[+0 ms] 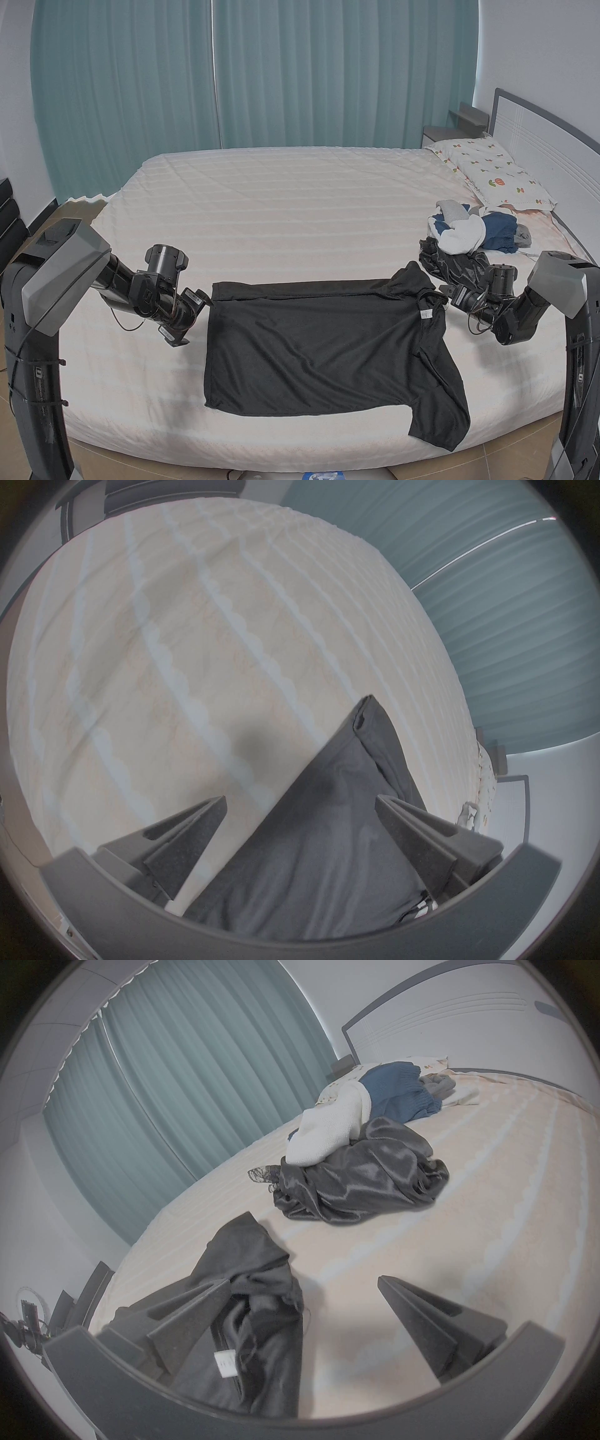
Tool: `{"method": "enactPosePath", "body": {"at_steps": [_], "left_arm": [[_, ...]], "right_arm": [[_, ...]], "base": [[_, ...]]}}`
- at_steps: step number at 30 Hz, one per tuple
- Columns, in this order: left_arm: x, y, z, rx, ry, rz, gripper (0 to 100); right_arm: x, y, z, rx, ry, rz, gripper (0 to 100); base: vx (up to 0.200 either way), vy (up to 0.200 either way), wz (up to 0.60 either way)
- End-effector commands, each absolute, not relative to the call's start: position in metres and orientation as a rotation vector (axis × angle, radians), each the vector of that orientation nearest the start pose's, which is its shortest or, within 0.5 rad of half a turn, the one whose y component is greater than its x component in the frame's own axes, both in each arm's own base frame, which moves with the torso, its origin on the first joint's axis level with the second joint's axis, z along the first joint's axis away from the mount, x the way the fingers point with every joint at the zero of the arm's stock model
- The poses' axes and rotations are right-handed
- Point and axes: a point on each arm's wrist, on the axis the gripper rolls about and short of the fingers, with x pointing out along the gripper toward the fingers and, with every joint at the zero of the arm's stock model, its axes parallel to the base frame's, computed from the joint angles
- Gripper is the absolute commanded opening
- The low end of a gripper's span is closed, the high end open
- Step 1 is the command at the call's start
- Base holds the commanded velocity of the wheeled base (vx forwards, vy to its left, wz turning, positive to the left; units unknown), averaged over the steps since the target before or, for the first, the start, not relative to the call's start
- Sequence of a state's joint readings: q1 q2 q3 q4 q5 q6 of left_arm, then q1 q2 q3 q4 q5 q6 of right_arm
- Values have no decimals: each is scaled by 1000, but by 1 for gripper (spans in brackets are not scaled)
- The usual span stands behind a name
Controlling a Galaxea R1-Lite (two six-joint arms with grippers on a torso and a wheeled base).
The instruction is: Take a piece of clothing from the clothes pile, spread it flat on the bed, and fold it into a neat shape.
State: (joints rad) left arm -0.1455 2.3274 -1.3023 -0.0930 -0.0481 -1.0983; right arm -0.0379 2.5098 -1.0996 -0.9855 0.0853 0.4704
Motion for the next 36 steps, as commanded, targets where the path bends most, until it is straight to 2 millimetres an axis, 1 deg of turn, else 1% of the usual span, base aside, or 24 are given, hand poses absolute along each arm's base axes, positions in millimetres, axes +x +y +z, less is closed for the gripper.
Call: {"method": "enactPosePath", "body": {"at_steps": [1,2,4,6,10,12,16,18,19,24,31,32,34,36], "left_arm": [[391,-72,35,-977,966,304,100],[387,-73,36,-978,963,293,100],[377,-74,36,-976,955,277,100],[368,-74,33,-965,955,266,100],[350,-76,31,-960,963,255,100],[344,-76,30,-959,959,246,100],[335,-75,28,-960,944,236,100],[333,-75,27,-960,947,234,100],[332,-74,25,-957,951,236,100],[331,-74,23,-955,957,237,100],[331,-76,21,-952,964,233,100],[331,-76,21,-952,964,233,100],[331,-76,21,-952,964,233,100],[331,-76,22,-953,963,235,100]], "right_arm": [[408,9,-19,471,482,6,100],[399,17,-19,460,496,21,100],[383,27,-16,440,514,49,100],[369,33,-11,414,527,75,100],[346,45,-6,352,550,128,100],[337,54,-5,309,569,166,100],[331,69,-10,216,593,214,100],[331,72,-13,192,600,225,100],[331,76,-18,161,619,220,100],[332,75,-33,54,667,183,100],[330,72,-39,27,708,168,100],[330,71,-42,18,723,167,0],[330,68,-44,3,730,165,0],[332,65,-42,7,719,156,0]], "base": [[0,0,0],[0,0,0],[0,0,0],[0,0,0],[0,0,0],[0,0,0],[0,0,0],[0,0,0],[0,0,0],[0,0,0],[0,0,0],[0,0,0],[0,0,0],[0,0,0]]}}
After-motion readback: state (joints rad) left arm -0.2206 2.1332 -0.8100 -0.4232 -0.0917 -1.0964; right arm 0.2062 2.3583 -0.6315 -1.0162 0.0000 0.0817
